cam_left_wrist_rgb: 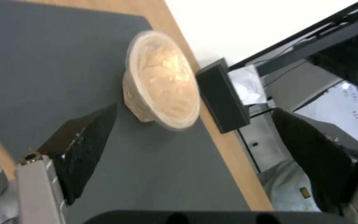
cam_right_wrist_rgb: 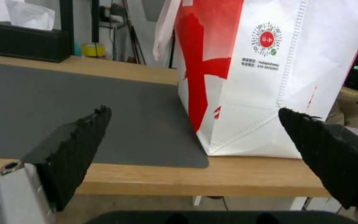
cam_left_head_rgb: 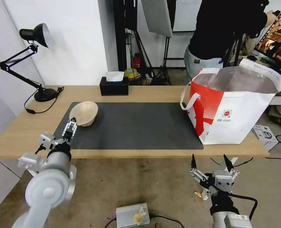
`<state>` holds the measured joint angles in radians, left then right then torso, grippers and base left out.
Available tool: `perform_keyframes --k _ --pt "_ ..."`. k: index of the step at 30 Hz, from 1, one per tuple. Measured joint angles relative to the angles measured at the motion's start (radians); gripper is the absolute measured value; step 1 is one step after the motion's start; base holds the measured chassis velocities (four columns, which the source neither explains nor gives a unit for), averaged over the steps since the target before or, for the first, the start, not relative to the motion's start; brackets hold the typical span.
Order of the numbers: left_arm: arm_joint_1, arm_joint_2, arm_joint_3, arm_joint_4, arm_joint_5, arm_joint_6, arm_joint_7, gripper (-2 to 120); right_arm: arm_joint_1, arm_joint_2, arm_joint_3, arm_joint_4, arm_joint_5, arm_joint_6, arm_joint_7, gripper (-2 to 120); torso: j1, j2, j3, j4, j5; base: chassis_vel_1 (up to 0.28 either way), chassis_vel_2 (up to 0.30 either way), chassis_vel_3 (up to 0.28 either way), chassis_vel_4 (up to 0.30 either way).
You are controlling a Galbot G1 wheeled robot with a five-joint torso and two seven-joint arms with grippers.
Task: Pick up the trash from the table and place it into the takeout bag.
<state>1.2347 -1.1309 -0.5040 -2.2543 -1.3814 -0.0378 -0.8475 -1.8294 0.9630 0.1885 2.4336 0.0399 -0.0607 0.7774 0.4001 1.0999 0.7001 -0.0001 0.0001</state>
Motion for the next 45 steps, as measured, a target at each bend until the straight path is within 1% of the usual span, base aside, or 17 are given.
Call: perform_keyframes --k 4,6,8,14,21,32,36,45 --pt "-0.064 0.001 0.029 0.055 -0.03 0.0 -0.028 100 0.0 0.0 0.0 0.0 0.0 0.0 0.0 100 0.0 0.0 0.0 0.0 -0.0001 0.0 0.0 0.0 0.0" --pt "-0.069 0.001 0.033 0.062 -0.03 0.0 -0.03 100 0.0 0.0 0.0 0.0 0.0 0.0 0.0 100 0.0 0.0 0.0 0.0 -0.0001 0.0 0.0 0.0 0.0" --pt "-0.093 0.0 0.045 0.095 -0.032 0.0 -0.042 100 0.0 0.0 0.0 0.0 0.0 0.0 0.0 100 0.0 0.0 0.0 0.0001 -0.0001 0.0 0.0 0.0 0.0" --pt "-0.127 0.001 0.056 0.137 -0.037 0.0 -0.051 100 0.0 0.0 0.0 0.0 0.0 0.0 0.0 100 0.0 0.0 0.0 0.0001 0.0 0.0 0.0 0.0 0.0" --pt "-0.209 -0.002 0.089 0.217 -0.051 -0.003 -0.073 100 0.0 0.0 0.0 0.0 0.0 0.0 0.0 100 0.0 0.0 0.0 0.0001 -0.0001 0.0 0.0 0.0 0.0" --pt "-0.266 -0.007 0.118 0.27 -0.06 -0.003 -0.087 100 0.0 0.0 0.0 0.0 0.0 0.0 0.0 100 0.0 0.0 0.0 0.0001 -0.0001 0.0 0.0 0.0 0.0" --pt "-0.308 -0.013 0.138 0.308 -0.064 -0.003 -0.108 100 0.0 0.0 0.0 0.0 0.0 0.0 0.0 100 0.0 0.0 0.0 0.0001 -0.0001 0.0 0.0 0.0 0.0" --pt "-0.364 -0.025 0.164 0.369 -0.051 0.001 -0.127 100 0.0 0.0 0.0 0.0 0.0 0.0 0.0 100 0.0 0.0 0.0 0.0001 -0.0001 0.0 0.0 0.0 0.0"
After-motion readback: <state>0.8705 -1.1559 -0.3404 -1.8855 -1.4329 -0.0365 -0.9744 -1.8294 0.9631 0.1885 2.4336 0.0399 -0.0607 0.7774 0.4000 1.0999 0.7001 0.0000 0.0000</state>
